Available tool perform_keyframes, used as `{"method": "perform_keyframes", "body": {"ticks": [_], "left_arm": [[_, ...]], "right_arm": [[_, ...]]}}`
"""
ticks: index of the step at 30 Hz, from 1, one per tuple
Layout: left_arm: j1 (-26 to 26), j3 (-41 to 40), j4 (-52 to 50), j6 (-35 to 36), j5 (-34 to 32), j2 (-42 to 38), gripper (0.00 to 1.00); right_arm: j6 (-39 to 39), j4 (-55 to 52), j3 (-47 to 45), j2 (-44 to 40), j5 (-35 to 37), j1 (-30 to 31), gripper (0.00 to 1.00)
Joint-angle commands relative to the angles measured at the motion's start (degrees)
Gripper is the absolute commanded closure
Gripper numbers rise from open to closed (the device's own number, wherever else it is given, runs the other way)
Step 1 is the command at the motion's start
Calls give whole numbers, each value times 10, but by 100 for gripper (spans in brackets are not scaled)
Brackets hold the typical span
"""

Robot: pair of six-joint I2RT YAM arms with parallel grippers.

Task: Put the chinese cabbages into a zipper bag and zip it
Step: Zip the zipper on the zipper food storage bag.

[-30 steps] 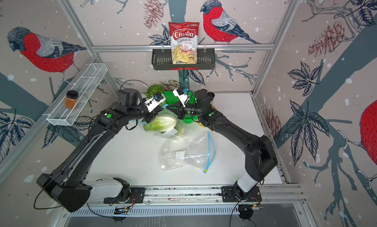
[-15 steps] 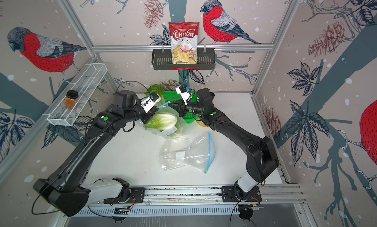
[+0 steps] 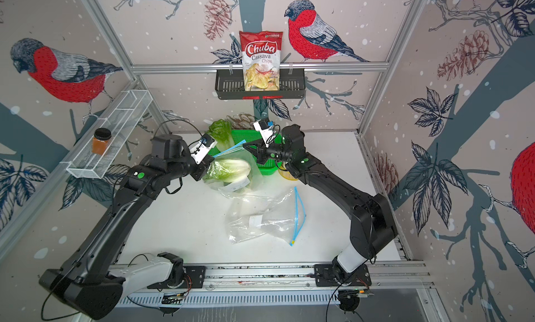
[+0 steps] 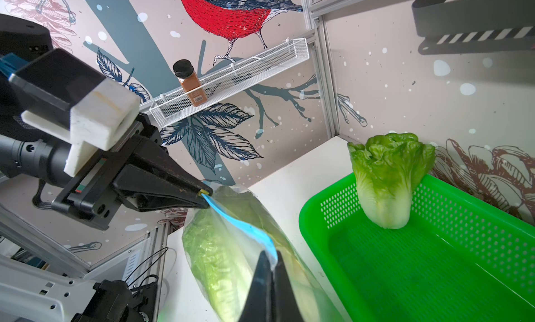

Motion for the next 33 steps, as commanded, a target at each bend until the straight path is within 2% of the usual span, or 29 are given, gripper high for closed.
{"method": "perform_keyframes", "body": {"ticks": [1, 24, 33], "left_arm": [[7, 1, -43, -11, -64, -8, 90], [9, -8, -88, -37, -84, -40, 88], [9, -17, -97, -51, -96, -47, 87]], "right_arm": [[4, 28, 3, -4, 49, -10, 100], [21, 35, -17, -22, 106, -23, 100], [21, 29, -20, -24, 102, -31, 100]]}}
